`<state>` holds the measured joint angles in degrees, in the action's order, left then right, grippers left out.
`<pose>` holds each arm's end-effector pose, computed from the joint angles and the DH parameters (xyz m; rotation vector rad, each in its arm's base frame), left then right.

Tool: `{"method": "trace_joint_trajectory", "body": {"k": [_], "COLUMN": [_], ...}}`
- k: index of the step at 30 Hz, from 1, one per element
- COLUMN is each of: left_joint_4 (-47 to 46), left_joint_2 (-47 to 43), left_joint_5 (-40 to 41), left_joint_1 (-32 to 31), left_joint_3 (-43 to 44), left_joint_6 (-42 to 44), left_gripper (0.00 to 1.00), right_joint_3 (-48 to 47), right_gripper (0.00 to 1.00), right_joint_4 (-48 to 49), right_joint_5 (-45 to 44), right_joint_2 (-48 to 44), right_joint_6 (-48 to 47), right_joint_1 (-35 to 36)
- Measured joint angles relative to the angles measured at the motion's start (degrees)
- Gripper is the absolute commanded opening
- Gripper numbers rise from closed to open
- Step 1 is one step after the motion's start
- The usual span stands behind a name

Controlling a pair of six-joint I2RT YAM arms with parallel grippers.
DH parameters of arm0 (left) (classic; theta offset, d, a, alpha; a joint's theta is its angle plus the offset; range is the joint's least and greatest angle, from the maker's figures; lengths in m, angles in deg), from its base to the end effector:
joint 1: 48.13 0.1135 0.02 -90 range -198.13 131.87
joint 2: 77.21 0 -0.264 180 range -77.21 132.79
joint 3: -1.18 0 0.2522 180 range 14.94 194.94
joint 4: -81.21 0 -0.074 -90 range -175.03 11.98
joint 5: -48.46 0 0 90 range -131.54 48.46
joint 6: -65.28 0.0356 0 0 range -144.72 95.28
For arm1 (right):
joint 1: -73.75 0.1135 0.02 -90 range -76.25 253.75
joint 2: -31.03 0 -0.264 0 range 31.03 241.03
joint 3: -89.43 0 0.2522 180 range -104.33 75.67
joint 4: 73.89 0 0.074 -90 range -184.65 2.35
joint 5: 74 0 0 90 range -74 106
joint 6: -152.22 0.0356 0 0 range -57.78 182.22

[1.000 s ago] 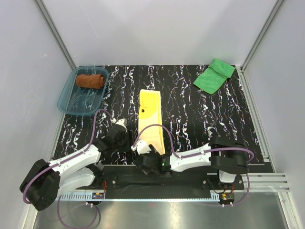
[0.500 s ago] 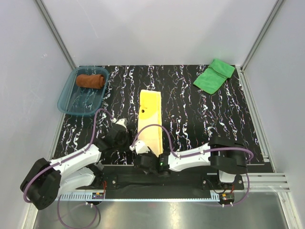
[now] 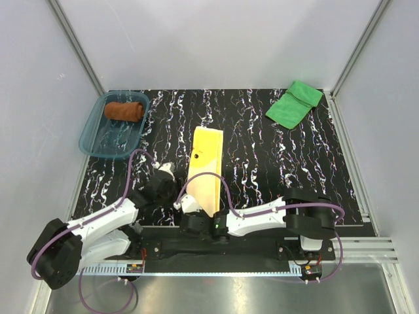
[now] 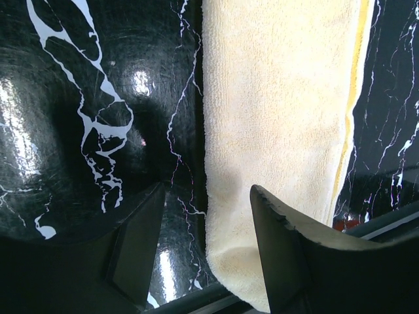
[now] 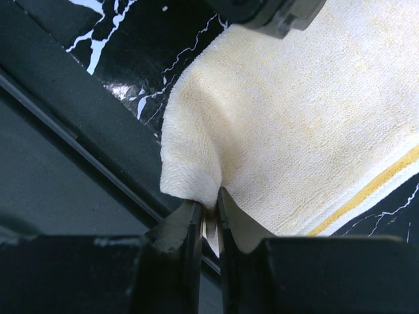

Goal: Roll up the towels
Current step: Roll the towel

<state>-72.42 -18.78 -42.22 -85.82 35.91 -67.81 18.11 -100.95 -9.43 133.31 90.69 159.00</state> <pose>0.1446 -0.1123 0.1530 -0.1147 2.5480 -0.6119 0.0441 0.3462 0.1517 -1.0296 2.2396 0.2868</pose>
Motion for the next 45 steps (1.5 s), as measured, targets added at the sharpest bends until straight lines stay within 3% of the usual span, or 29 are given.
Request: {"method": "trace_joint_trajectory", "body": {"k": [10,17,21,37,45], "left_joint_4": [4.22,10.36,11.96,14.38,12.24], "left_joint_2": [-6.25,-16.63,-18.32,-26.93,-29.22], "left_joint_5": [0.00,1.09,1.14,1.14,-1.36], "left_joint_1": [0.00,0.04,0.00,0.00,0.00], "left_joint_3": [0.00,0.00,0.02,-1.81,-2.54], "left_joint_6": [-0.04,-0.74,-1.75,-4.17,-3.74], "left_gripper": [0.61,0.63,0.63,0.61,0.60], "right_joint_3": [-2.54,-2.69,-4.46,-15.85,-26.62], "right_gripper": [0.15,0.12,0.12,0.11,0.19], "right_joint_4": [-3.74,-3.58,-5.22,-15.98,-23.98], "right_joint_5": [12.87,26.80,35.45,66.99,77.66], "right_joint_2": [-0.85,-4.35,-4.17,7.13,17.53], "right_joint_6": [-3.32,-7.26,-9.79,-20.72,-27.89], "right_joint_1": [-1.90,-11.85,-16.79,-28.89,-32.48]}}
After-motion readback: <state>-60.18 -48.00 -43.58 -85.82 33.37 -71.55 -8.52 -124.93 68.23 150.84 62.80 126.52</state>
